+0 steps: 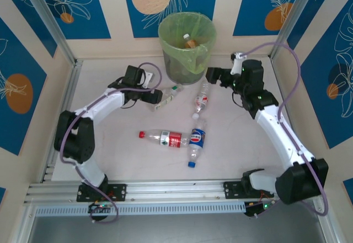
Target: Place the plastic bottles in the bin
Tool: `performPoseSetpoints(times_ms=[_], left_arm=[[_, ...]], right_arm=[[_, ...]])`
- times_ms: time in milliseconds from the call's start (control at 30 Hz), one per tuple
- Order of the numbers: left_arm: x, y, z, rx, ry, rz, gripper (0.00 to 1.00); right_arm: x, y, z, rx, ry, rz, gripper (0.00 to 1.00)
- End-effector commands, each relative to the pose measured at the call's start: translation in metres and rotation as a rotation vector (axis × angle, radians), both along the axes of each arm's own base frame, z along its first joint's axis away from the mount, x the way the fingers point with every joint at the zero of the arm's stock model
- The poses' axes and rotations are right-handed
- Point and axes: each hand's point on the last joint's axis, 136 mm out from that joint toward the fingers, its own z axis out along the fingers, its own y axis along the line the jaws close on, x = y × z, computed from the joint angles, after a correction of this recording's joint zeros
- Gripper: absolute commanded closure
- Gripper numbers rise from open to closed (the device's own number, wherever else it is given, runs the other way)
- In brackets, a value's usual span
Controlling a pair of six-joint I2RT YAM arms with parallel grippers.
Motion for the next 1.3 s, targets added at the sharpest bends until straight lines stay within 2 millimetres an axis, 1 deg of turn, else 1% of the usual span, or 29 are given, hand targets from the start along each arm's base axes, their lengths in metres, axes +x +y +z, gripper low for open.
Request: performPoseSetpoints(times_ms=[0,67,133,200,267,433,567,667,733,867,1033,1200,1267], left_arm=[[0.001,-0.021,-0.011,0.019,0.047,-0.121,0.00],[0.006,-0.029,-0.018,0.079,0.046,-0.156,0.00],[0.009,-0.037,-0.027,0.155,0.036,-0.205,0.01],[0.012,-0.044,-0.038,0.216,0.040,-0.247,0.01],[0.013,-0.047,-0.048,0.254,0.066,-0.274,0.03],[0.019,-0.050,-0.065,0.375,0.081,-0.300,0.10],[0.023,-0.053,-0.071,0.390,0.075,-0.295,0.16],[0.030,-0.049,-0.075,0.453,0.050,-0.276,0.17],[0.031,-0.049,-0.080,0.487,0.041,-0.287,0.17],[0.028,-0.057,-0.088,0.465,0.081,-0.307,0.21],[0.026,-0.060,-0.097,0.451,0.126,-0.309,0.22],[0.022,-0.075,-0.102,0.373,0.154,-0.344,0.25],[0.023,-0.077,-0.102,0.363,0.157,-0.336,0.27]], right_arm=[[-0.016,-0.014,-0.022,0.051,0.067,-0.061,0.01],[-0.023,-0.022,-0.033,0.049,0.095,-0.093,0.01],[-0.027,-0.029,-0.039,0.056,0.107,-0.118,0.00],[-0.028,-0.034,-0.041,0.066,0.110,-0.129,0.00],[-0.027,-0.036,-0.039,0.070,0.108,-0.132,0.00],[-0.025,-0.038,-0.033,0.070,0.093,-0.135,0.00],[-0.024,-0.038,-0.036,0.068,0.105,-0.134,0.01],[-0.023,-0.038,-0.040,0.069,0.119,-0.132,0.00],[-0.023,-0.037,-0.041,0.070,0.122,-0.127,0.01],[-0.022,-0.036,-0.040,0.073,0.125,-0.122,0.00],[-0.022,-0.033,-0.037,0.072,0.122,-0.105,0.00],[-0.022,-0.034,-0.040,0.065,0.132,-0.105,0.00],[-0.023,-0.034,-0.040,0.064,0.133,-0.103,0.00]])
